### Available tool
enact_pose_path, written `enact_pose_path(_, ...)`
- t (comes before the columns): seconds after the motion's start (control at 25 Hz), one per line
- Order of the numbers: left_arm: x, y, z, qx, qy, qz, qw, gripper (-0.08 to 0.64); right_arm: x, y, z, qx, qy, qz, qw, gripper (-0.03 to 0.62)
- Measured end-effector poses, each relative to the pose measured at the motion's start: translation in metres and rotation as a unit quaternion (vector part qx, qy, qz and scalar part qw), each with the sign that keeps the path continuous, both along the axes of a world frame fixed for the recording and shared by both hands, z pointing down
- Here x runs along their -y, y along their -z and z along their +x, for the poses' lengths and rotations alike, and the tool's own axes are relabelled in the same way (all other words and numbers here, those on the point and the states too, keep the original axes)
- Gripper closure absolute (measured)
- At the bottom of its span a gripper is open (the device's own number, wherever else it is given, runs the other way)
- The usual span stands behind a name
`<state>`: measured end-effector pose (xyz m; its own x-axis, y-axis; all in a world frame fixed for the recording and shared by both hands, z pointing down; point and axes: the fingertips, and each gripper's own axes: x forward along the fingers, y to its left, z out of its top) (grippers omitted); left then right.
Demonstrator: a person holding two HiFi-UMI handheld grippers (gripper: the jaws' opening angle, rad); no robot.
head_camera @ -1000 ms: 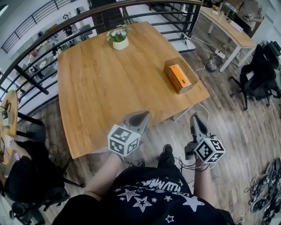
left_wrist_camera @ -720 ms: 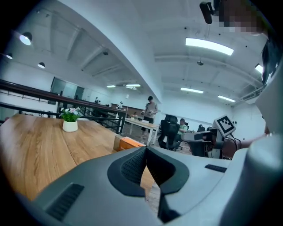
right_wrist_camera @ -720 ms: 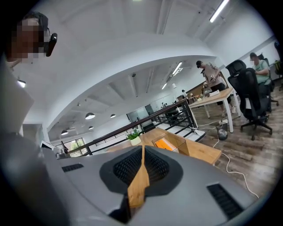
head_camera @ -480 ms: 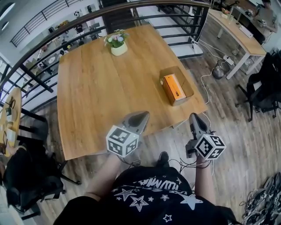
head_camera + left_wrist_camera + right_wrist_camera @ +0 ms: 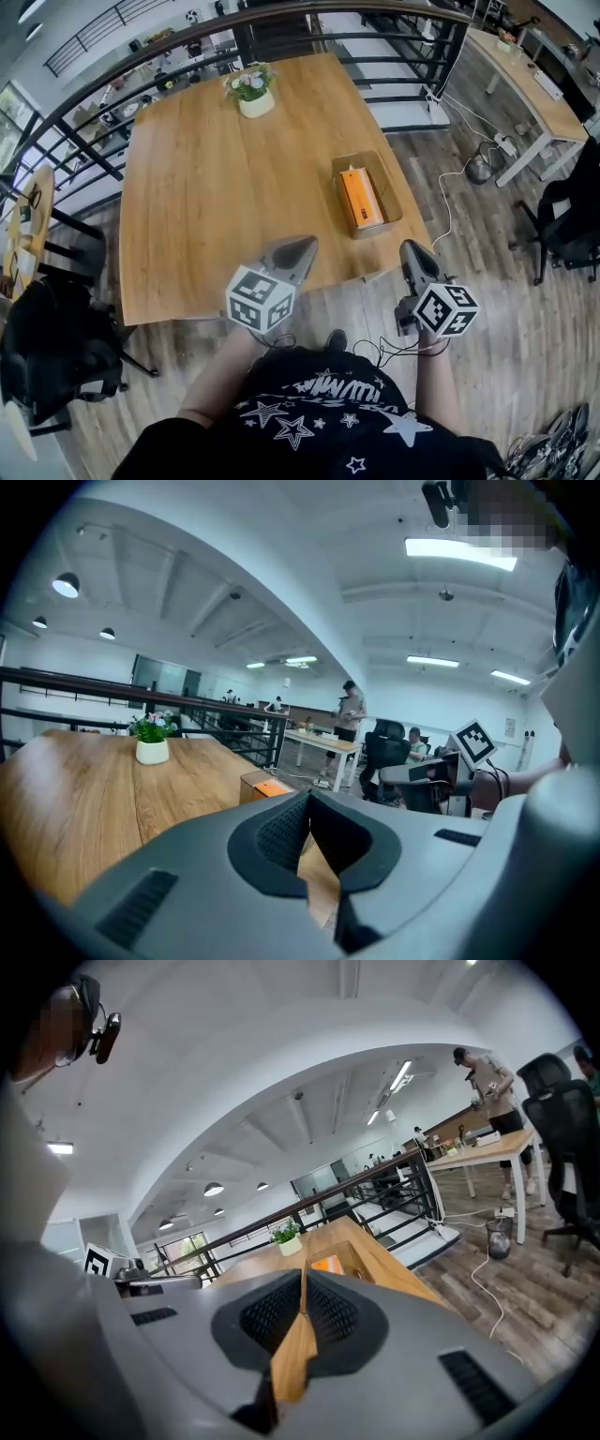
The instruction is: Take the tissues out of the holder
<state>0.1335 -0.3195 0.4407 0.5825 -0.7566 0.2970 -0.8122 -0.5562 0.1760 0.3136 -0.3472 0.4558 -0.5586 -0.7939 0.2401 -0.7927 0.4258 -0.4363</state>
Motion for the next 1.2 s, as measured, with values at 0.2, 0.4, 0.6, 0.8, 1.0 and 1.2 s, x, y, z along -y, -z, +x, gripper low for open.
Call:
enact_pose_path(0.2,0.005,-0.003,0.017,0.003,0.025,-0.006,0.9997,0.546,0.020,-0.004,0.011,-0.025,0.030,0.006,0.999,0.565)
enact_pose_path(0.4,0.004,-0.004,0.023,0.009,0.041,-0.007,0.9991,0.546,0.032,-0.008,0.008,-0.013,0.059,-0.002,0.998,0.565)
enact_pose_path(0.6,0.012,-0.007,0.003,0.015,0.061,-0.011,0.9980,0.546,0.043,-0.013,-0.013,-0.019,0.077,-0.011,0.997,0.565)
enact_pose_path(0.8,0.040,-0.012,-0.003,0.008,0.060,-0.011,0.9981,0.546,0.063,-0.012,-0.021,-0.036,0.082,-0.010,0.996,0.565)
enact_pose_path(1.0,0.077,-0.006,-0.006,0.015,0.042,0.003,0.9990,0.546,0.095,-0.016,-0.024,-0.074,0.075,-0.036,0.994,0.565)
enact_pose_path(1.2,0.111,-0.007,-0.011,0.017,0.032,0.009,0.9993,0.546,0.121,-0.025,-0.034,-0.091,0.072,-0.053,0.992,0.565)
